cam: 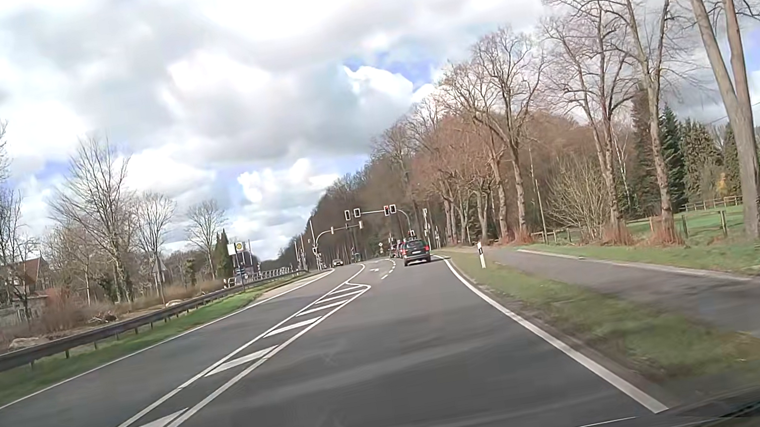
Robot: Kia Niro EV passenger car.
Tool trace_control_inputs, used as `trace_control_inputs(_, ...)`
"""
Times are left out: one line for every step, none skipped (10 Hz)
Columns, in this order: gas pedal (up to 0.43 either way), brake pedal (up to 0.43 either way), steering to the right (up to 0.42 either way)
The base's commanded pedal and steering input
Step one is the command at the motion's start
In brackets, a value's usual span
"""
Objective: Follow the waypoints while adhering to traffic rules and regulations
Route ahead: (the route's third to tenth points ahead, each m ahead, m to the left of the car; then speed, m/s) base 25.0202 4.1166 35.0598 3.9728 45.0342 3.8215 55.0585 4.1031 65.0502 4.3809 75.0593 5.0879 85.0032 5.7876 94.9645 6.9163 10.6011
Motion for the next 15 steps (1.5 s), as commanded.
trace_control_inputs(0.0,0.244,0.003)
trace_control_inputs(0.0,0.244,0.003)
trace_control_inputs(0.0,0.244,0.003)
trace_control_inputs(0.0,0.238,0.004)
trace_control_inputs(0.0,0.238,0.004)
trace_control_inputs(0.0,0.226,0.004)
trace_control_inputs(0.0,0.22,0.004)
trace_control_inputs(0.0,0.213,0.004)
trace_control_inputs(0.0,0.207,0.004)
trace_control_inputs(0.0,0.195,0.004)
trace_control_inputs(0.0,0.177,0.004)
trace_control_inputs(0.0,0.165,0.004)
trace_control_inputs(0.0,0.152,0.004)
trace_control_inputs(0.0,0.146,0.004)
trace_control_inputs(0.0,0.14,0.004)
